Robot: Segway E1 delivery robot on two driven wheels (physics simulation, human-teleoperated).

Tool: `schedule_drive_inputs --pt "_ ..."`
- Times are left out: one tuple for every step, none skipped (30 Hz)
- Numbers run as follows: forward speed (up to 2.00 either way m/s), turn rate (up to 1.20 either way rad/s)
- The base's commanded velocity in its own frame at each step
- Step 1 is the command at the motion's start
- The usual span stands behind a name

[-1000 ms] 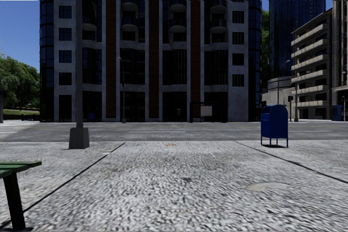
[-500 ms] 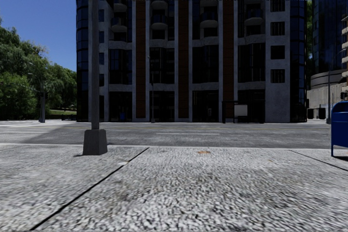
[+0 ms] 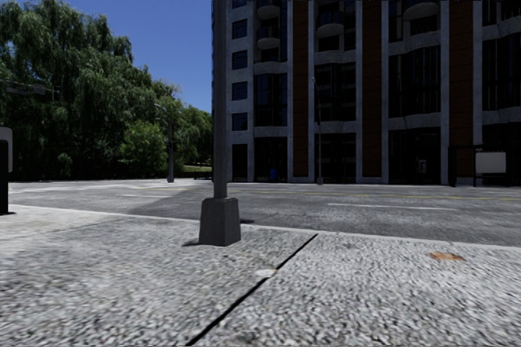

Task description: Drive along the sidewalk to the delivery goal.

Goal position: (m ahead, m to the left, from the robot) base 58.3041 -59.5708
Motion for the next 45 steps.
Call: schedule_drive_inputs --pt "2.00 0.84" --pt "2.00 0.84" --pt "2.00 0.84" --pt "2.00 0.84" --pt "2.00 0.84" --pt "2.00 0.84" --pt "2.00 0.84" --pt "2.00 0.84" --pt "2.00 0.84" --pt "2.00 0.84" --pt "2.00 0.84" --pt "2.00 0.84" --pt "2.00 0.84" --pt "2.00 0.84" --pt "2.00 0.84" --pt "2.00 0.84" --pt "2.00 0.84" --pt "2.00 0.84" --pt "2.00 0.84" --pt "2.00 0.84" --pt "2.00 0.84" --pt "2.00 0.84" --pt "2.00 0.84" --pt "2.00 0.84" --pt "2.00 0.84" --pt "2.00 0.84" --pt "2.00 0.84" --pt "2.00 0.84" --pt "2.00 0.84" --pt "2.00 0.83" --pt "2.00 0.83" --pt "2.00 0.83" --pt "2.00 0.83" --pt "2.00 0.83" --pt "2.00 0.82" --pt "2.00 0.82" --pt "2.00 0.82" --pt "2.00 0.82" --pt "2.00 0.82" --pt "2.00 0.81" --pt "2.00 0.81" --pt "2.00 0.77" --pt "2.00 0.71" --pt "2.00 0.69" --pt "2.00 0.69"
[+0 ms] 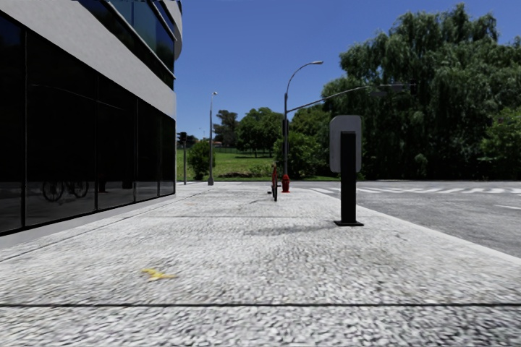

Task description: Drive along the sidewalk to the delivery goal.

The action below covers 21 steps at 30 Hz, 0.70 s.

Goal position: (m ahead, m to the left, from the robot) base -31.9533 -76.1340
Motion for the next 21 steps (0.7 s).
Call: schedule_drive_inputs --pt "2.00 0.69" --pt "2.00 0.69" --pt "2.00 0.63" --pt "2.00 0.00" --pt "2.00 0.00" --pt "2.00 0.00" --pt "2.00 0.00" --pt "2.00 0.00" --pt "2.00 0.00" --pt "2.00 0.00" --pt "2.00 0.00" --pt "2.00 0.00" --pt "2.00 0.00" --pt "2.00 0.00" --pt "2.00 0.00" --pt "2.00 0.00" --pt "2.00 0.00" --pt "2.00 0.00" --pt "2.00 0.00" --pt "2.00 0.00" --pt "2.00 0.00"
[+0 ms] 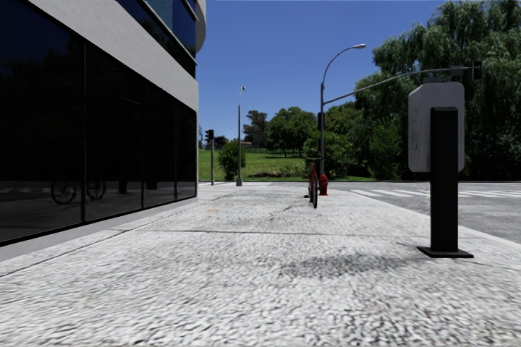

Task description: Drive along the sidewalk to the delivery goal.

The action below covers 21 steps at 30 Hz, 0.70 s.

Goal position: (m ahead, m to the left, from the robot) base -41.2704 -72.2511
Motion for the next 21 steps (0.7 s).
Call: schedule_drive_inputs --pt "2.00 0.00" --pt "2.00 0.00" --pt "2.00 0.00" --pt "2.00 0.00" --pt "2.00 0.00" --pt "2.00 0.00" --pt "2.00 0.00" --pt "2.00 0.00" --pt "2.00 0.00" --pt "2.00 0.00" --pt "2.00 0.00" --pt "2.00 0.00" --pt "2.00 0.00" --pt "2.00 0.00" --pt "2.00 0.00" --pt "2.00 0.00" --pt "2.00 0.00" --pt "2.00 0.00" --pt "2.00 0.00" --pt "2.00 0.00" --pt "2.00 0.00"
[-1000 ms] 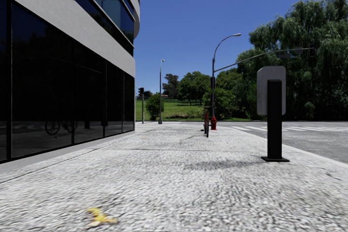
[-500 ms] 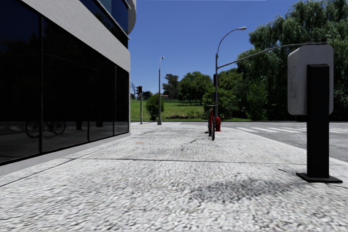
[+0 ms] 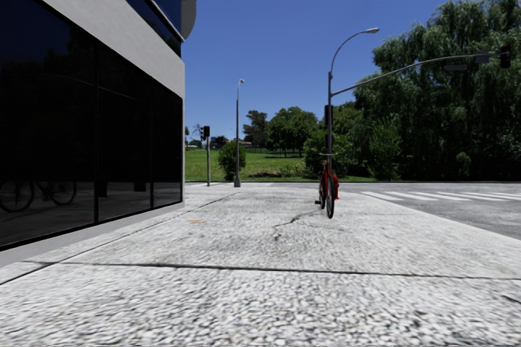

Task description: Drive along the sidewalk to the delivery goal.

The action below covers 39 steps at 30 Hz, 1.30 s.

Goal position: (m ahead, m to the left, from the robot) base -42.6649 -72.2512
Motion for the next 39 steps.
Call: schedule_drive_inputs --pt "2.00 0.00" --pt "2.00 0.00" --pt "2.00 0.00" --pt "2.00 0.00" --pt "2.00 0.00" --pt "2.00 0.00" --pt "2.00 0.00" --pt "2.00 0.00" --pt "2.00 0.00" --pt "2.00 0.00" --pt "2.00 0.00" --pt "2.00 0.00" --pt "2.00 0.00" --pt "2.00 0.00" --pt "2.00 0.00" --pt "2.00 0.00" --pt "2.00 0.00" --pt "2.00 0.00" --pt "2.00 0.00" --pt "2.00 0.00" --pt "2.00 0.00" --pt "2.00 0.00" --pt "2.00 0.00" --pt "2.00 0.00" --pt "2.00 0.00" --pt "2.00 0.00" --pt "2.00 0.00" --pt "2.00 0.00" --pt "2.00 0.00" --pt "2.00 0.00" --pt "2.00 0.00" --pt "2.00 0.00" --pt "2.00 0.00" --pt "2.00 0.00" --pt "2.00 0.00" --pt "2.00 0.00" --pt "2.00 0.00" --pt "2.00 0.00" --pt "2.00 0.00"
